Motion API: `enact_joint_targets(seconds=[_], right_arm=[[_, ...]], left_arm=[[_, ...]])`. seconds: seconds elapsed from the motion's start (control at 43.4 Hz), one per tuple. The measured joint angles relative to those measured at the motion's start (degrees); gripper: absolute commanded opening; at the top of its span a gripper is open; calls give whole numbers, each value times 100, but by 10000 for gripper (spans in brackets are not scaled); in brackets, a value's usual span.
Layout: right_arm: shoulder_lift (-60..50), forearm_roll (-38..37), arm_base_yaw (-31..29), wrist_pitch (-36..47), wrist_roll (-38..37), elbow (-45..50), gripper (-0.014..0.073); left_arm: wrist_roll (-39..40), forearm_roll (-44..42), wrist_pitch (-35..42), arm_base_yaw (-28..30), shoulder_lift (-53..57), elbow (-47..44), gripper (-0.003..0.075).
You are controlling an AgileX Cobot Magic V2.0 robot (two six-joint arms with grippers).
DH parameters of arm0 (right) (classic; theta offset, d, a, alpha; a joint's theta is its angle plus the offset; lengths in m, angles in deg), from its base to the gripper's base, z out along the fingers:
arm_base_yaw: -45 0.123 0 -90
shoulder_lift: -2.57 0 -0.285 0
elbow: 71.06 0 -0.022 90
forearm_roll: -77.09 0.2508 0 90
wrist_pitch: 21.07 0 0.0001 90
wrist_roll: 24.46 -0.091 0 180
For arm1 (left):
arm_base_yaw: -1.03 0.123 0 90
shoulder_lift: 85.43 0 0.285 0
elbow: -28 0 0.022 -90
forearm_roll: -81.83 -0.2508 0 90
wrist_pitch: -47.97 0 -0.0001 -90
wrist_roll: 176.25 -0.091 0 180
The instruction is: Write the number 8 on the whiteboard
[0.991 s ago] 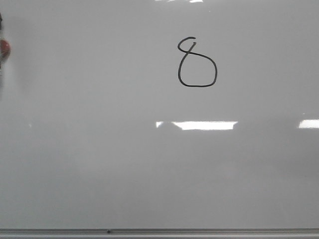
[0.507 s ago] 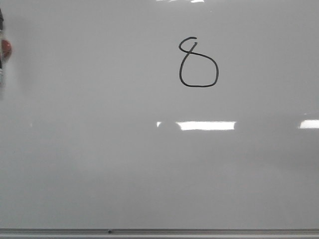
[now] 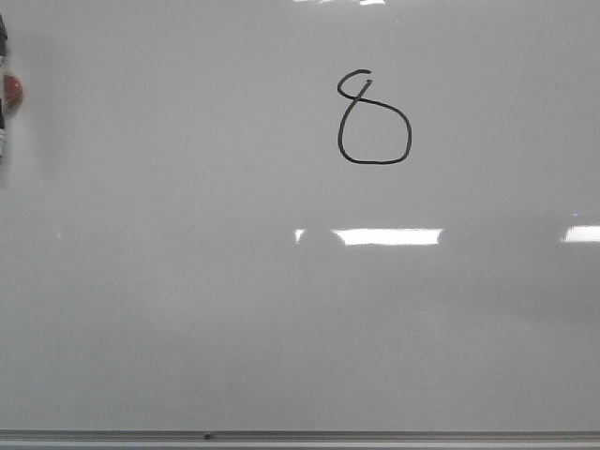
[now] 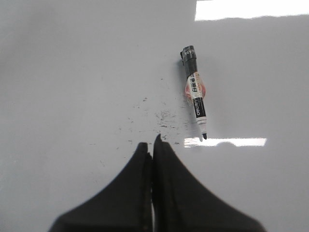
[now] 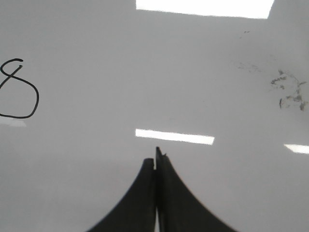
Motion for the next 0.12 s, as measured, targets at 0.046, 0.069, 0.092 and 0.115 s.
enact_joint_targets(seconds=[0.046,0.069,0.092,0.115], right_arm=[[0,0,10,0,0,0,-108],[0,0,10,0,0,0,-108],[0,0,10,0,0,0,-108],[0,0,10,0,0,0,-108]], left_arm=[[0,0,0,0,0,0,-21],[0,0,0,0,0,0,-21],[0,0,0,0,0,0,-21],[0,0,0,0,0,0,-21]])
